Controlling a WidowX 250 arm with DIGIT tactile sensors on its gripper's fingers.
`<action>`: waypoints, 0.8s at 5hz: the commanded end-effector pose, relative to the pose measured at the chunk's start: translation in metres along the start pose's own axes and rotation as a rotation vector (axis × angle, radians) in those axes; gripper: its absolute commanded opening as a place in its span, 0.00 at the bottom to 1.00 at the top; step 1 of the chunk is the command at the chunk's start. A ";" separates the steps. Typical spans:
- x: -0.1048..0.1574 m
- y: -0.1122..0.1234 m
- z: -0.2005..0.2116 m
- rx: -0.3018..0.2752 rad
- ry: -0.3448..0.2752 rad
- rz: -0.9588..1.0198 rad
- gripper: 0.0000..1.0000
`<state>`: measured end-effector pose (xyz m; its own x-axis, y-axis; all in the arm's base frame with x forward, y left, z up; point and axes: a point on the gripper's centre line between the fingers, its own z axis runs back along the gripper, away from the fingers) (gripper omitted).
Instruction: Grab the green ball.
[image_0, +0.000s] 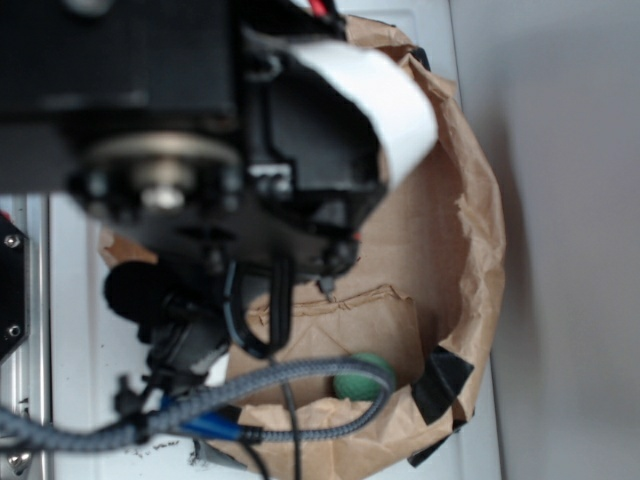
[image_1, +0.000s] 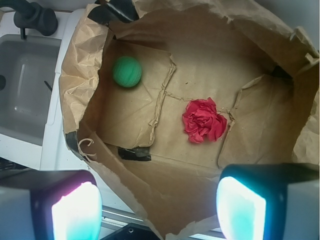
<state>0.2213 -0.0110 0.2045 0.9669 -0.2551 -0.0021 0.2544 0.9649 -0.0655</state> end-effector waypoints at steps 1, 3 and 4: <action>0.018 0.047 -0.021 -0.063 -0.054 -0.414 1.00; 0.029 0.036 -0.069 -0.032 -0.074 -0.698 1.00; 0.047 0.034 -0.098 -0.057 -0.061 -0.748 1.00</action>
<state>0.2668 0.0096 0.0901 0.5542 -0.8269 0.0952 0.8308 0.5425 -0.1246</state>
